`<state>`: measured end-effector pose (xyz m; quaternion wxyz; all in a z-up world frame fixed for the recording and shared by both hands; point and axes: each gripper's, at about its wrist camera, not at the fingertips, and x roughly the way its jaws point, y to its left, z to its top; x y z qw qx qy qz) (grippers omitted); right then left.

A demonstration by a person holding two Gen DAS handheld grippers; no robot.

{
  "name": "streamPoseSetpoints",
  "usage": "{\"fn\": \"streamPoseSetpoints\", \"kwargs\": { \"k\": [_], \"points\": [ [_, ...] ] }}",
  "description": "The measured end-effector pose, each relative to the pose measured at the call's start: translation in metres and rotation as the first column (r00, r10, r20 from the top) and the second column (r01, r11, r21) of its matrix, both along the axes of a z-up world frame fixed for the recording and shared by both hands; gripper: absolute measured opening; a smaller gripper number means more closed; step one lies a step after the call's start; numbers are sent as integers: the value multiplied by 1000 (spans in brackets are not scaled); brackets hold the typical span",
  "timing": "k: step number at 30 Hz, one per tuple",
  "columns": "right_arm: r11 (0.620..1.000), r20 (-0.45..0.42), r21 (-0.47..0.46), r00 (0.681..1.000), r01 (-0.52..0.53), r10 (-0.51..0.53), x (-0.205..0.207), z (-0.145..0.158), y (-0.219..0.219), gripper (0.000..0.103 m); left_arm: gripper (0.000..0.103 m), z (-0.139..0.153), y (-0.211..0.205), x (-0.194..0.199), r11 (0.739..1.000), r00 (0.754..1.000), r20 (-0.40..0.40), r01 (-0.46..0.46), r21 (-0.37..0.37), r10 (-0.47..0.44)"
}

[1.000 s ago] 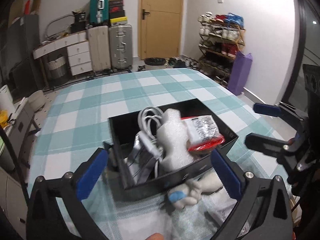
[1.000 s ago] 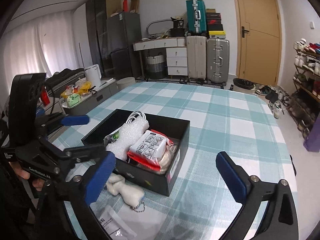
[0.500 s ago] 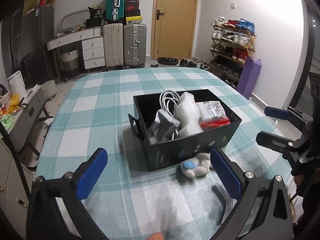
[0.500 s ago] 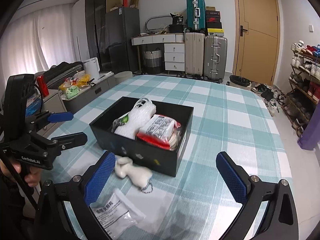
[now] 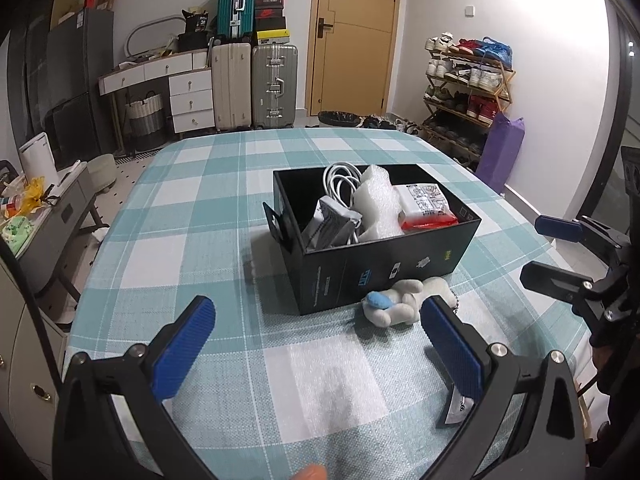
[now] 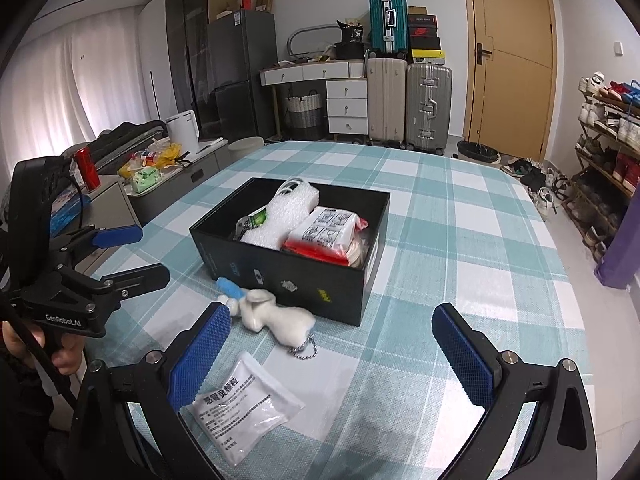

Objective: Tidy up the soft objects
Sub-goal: 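Move the right gripper toward the white printed sachet on the table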

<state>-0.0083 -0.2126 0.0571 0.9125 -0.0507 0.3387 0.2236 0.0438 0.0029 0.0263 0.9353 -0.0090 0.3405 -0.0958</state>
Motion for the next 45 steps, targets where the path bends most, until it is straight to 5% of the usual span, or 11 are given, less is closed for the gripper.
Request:
{"fn": "streamPoseSetpoints", "kwargs": {
  "k": [27,45],
  "points": [
    [999,-161,-15,986,-44,41,-18,-49,27,102,103,-22,-14,-10,998,1000,13,11,55,-12],
    [991,-255,-99,965,-95,67,-17,-77,54,102,103,-25,-2,-5,1000,1000,-4,-11,0,11]
  ]
}}
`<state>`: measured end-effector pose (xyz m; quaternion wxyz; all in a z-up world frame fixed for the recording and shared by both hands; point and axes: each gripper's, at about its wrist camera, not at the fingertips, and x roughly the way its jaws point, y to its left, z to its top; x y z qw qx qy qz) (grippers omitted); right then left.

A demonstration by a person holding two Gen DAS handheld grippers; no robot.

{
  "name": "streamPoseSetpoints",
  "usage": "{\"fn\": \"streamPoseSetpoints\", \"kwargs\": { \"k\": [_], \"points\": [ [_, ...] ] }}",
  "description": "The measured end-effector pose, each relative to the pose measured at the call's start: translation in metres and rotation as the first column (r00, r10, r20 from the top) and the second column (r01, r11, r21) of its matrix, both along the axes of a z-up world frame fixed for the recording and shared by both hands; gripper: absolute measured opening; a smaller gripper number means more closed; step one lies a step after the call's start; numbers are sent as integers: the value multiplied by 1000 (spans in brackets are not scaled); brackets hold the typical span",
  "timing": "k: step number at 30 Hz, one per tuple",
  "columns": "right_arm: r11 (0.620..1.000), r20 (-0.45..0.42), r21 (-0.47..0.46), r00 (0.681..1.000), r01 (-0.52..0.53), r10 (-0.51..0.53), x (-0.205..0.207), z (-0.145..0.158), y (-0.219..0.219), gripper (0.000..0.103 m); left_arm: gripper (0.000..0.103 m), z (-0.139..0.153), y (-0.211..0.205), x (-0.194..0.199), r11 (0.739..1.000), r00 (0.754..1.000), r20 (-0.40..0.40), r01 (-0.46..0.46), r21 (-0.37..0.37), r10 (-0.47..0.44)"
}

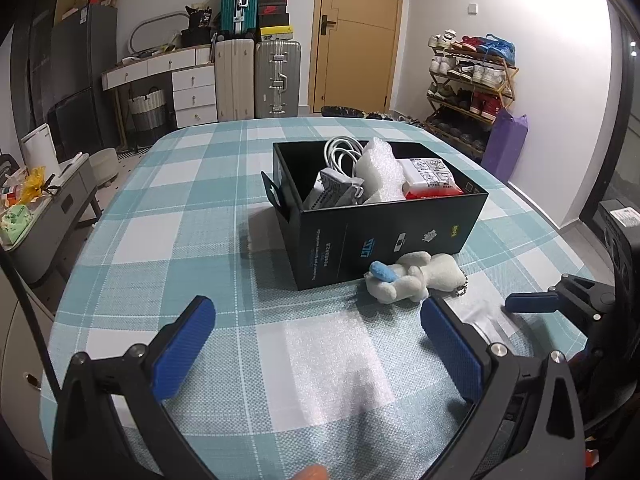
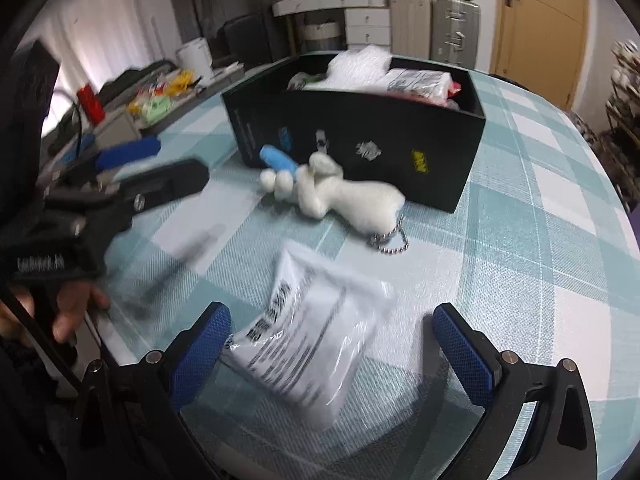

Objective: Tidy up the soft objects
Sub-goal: 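Move the right gripper toward the white printed sachet on the table, then grasp the white printed sachet with the right gripper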

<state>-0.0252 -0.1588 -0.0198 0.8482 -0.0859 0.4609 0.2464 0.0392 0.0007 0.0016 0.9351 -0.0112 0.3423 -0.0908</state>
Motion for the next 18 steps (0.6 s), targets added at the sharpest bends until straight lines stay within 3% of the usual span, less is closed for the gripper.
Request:
{"fn": "streamPoseSetpoints", "kwargs": {
  "k": [7,15,18],
  "points": [
    [1000,10,-10,1000,7,-7,0,0,-16,102,103,-1,-3,0,1000,1000,-3,8,7,-8],
    [999,31,-37,999,-16,18,8,-6,-7,102,103,-2,-2,1,1000,1000,-12,7,-1,-7],
    [998,37,-47,999,-38,40,11,-6,-2,93,103,-3,-3,2,1000,1000,-13,11,5,-11]
  ]
}}
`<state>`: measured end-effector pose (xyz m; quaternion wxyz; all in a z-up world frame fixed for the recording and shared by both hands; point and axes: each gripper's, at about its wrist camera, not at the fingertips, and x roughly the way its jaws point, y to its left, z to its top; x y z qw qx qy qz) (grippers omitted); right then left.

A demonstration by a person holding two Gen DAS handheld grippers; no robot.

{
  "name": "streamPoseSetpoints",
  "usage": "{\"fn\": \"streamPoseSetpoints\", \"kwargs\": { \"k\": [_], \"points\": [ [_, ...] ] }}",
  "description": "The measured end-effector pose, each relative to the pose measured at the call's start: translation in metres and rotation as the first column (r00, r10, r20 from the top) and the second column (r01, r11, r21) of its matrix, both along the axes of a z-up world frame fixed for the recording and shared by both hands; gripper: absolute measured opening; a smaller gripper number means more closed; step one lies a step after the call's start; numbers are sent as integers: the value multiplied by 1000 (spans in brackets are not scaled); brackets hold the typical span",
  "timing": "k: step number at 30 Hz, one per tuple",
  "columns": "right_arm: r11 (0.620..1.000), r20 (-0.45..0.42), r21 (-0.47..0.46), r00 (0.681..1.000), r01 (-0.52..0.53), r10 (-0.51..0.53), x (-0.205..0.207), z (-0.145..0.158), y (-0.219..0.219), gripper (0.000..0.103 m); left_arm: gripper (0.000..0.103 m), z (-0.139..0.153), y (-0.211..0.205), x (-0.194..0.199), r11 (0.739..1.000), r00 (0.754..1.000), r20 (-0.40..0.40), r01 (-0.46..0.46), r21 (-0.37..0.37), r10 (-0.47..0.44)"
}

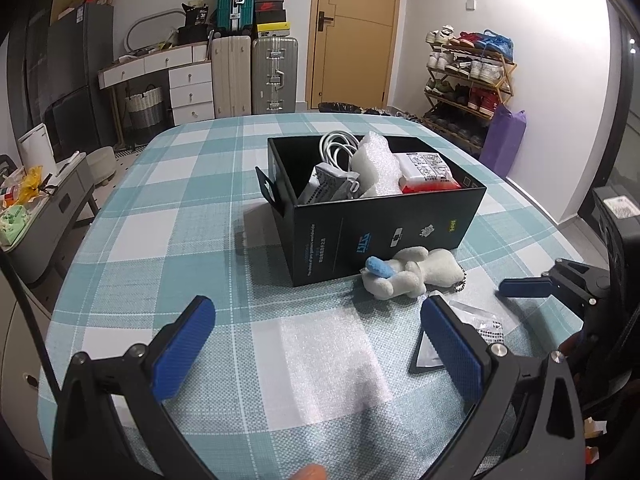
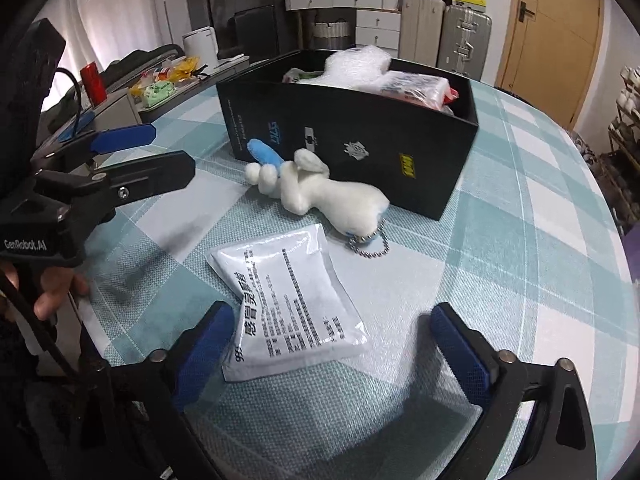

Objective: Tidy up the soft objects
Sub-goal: 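Grasp the white printed sachet with the right gripper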

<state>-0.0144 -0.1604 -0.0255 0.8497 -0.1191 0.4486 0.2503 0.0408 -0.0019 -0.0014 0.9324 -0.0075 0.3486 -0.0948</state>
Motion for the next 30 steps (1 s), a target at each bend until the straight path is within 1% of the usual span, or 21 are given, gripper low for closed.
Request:
{"fn": "streamPoseSetpoints", "kwargs": {
  "k": [1,3,4,6,7,15,19,20,21,23,26,28,30],
  "points": [
    [1000,4,2,1000,-4,4,0,0,3,91,103,0,0,0,1000,1000,0,1,3,-1],
    [1000,16,11,1000,-16,16,2,1,5,78,103,-1,-1,0,1000,1000,-1,0,5,0],
    [1000,21,14,1000,-20,19,2,2,6,76,103,-1,-1,0,1000,1000,0,0,3,0],
    [999,28,17,999,-27,27,0,3,5,64,103,-1,-1,0,1000,1000,-1,-1,4,1],
    [999,29,18,999,-32,31,-2,3,5,61,103,-1,-1,0,1000,1000,-1,-2,4,2],
    [998,42,39,998,-47,45,-11,4,-1,55,103,-2,-3,1,1000,1000,-13,-1,7,1],
    [997,54,57,997,-49,46,-18,7,-11,51,103,-2,-6,2,1000,1000,-22,2,8,-1],
    [997,60,59,997,-48,45,-20,9,-13,43,103,-2,-7,3,1000,1000,-23,3,10,-3],
    [997,63,62,997,-49,45,-20,10,-15,30,103,-2,-9,3,1000,1000,-26,7,12,-7],
    [997,65,69,997,-44,40,-20,12,-17,30,103,-2,-13,3,1000,999,-29,16,19,-16],
    [997,72,45,996,-58,55,-22,11,-18,30,103,-4,-17,4,999,999,-37,25,30,-24],
    [997,76,47,995,-65,61,-23,12,-18,30,103,-4,-19,4,999,999,-37,30,36,-29],
    [997,76,42,995,-67,64,-21,12,-19,38,103,-4,-20,5,999,999,-37,33,37,-32]
  ]
}}
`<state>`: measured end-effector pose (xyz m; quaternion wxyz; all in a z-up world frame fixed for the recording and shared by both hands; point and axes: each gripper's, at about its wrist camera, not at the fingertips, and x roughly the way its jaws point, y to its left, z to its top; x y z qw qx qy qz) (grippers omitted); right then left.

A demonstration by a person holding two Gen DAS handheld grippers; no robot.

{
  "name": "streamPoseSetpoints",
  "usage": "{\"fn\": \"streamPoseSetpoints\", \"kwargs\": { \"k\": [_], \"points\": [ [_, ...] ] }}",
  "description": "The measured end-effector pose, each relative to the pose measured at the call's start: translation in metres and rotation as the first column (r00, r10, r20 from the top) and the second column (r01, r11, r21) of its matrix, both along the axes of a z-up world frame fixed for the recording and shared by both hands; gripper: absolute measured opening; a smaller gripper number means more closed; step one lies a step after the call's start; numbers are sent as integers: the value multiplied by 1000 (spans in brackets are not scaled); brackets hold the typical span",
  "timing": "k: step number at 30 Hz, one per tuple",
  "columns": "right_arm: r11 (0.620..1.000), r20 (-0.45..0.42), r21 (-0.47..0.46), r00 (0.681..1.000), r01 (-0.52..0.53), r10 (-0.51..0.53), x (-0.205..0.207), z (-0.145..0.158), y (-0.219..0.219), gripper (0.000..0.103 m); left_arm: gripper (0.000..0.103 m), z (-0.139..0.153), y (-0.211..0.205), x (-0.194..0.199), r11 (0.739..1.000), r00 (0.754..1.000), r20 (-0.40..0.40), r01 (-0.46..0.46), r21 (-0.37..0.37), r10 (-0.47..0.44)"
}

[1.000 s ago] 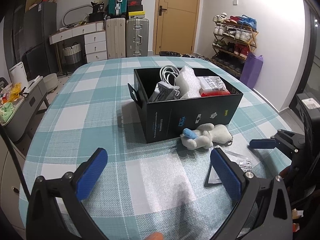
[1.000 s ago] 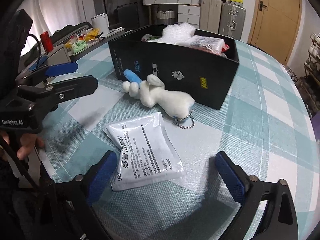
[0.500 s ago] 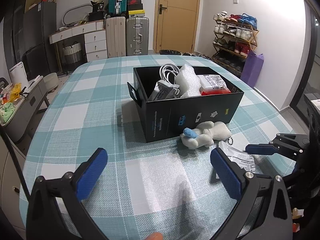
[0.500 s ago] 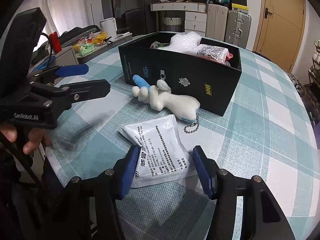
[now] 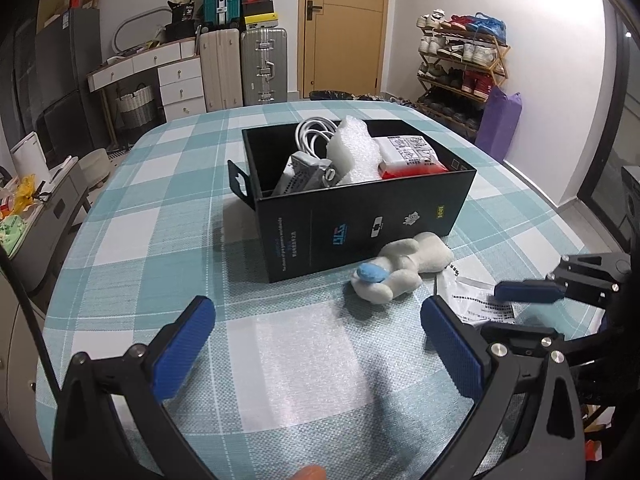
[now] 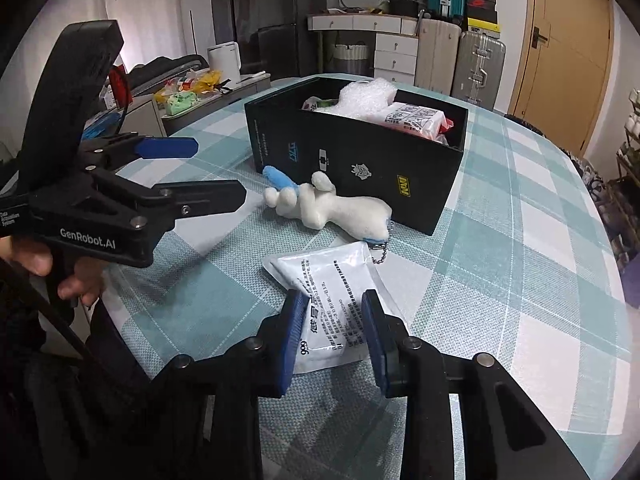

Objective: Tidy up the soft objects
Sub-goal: 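Grasp the white printed sachet with the right gripper, then grasp the white plush toy with the left gripper while the right holds the sachet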

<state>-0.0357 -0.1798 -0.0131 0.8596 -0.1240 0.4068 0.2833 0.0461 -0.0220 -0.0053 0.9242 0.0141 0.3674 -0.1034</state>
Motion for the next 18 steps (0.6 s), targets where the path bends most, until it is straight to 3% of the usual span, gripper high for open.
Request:
{"fn": "streamPoseSetpoints", "kwargs": {
  "k": [3,12,14,18],
  "points": [
    [1000,-4,-9,1000,3,-3,4,-1,-2,48,103,0,0,1,1000,1000,-3,0,2,0],
    [999,-68,-15,997,-37,36,28,-8,2,61,103,-1,-1,2,1000,1000,-9,10,6,-10],
    [999,-67,-24,997,-38,37,29,-8,4,60,103,-1,0,2,1000,1000,-10,7,3,-7],
    [999,-52,-26,998,-22,20,25,-8,4,47,103,-1,1,1,1000,1000,-10,4,-4,-4]
  ]
}}
